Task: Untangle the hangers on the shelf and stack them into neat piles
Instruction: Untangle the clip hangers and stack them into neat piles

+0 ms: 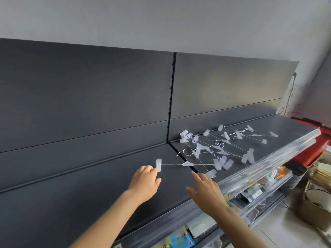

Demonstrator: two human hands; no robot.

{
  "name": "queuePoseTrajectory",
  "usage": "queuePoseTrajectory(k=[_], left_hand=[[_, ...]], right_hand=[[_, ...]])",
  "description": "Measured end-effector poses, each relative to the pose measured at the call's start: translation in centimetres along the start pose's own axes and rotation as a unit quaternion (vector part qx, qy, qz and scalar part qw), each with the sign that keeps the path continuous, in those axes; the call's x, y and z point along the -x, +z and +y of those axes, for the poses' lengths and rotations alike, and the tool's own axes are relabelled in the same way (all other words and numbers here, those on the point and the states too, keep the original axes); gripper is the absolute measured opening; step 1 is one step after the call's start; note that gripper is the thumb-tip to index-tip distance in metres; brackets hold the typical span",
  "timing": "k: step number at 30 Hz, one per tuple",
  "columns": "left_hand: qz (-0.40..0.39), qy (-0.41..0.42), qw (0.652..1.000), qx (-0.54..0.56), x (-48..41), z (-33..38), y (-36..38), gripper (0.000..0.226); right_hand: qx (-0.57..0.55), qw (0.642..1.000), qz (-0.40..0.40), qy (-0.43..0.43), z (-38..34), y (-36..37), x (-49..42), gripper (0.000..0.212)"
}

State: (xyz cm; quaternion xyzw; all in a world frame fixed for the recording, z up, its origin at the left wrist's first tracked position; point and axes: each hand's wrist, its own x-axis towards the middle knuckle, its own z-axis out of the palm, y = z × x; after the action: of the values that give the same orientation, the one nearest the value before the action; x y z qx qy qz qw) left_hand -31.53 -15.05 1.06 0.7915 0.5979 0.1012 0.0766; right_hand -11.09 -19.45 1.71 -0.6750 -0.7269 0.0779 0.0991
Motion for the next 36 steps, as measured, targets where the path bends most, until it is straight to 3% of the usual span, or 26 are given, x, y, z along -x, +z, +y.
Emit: queuePoseTrajectory(k=[10, 18, 26, 36], left_hand=[[-0.016, 0.031, 0.999, 0.015, -8.4, 3.6, 3.4, 0.040], [0.072, -0.020, 0.991, 0.111, -12.7, 6.7, 5.8, 0.032], [0.100, -0.152, 0.976, 0.122, -16.1, 10.3, 6.7, 0.028], [0.048, -0.265, 0.959, 0.087, -16.6, 11.1, 7.4, 0.021]], right_hand=[[-0.013, 0.999, 0.013, 0.050, 7.6, -1.0, -5.9, 0.055], [-0.015, 1.000, -0.004, 0.010, 13.1, -2.0, -11.4, 0.035], [-0.025, 0.994, -0.047, -0.097, 18.2, -3.2, -18.2, 0.029], [0.002, 0.977, -0.121, -0.174, 15.6, -1.5, -24.1, 0.034]])
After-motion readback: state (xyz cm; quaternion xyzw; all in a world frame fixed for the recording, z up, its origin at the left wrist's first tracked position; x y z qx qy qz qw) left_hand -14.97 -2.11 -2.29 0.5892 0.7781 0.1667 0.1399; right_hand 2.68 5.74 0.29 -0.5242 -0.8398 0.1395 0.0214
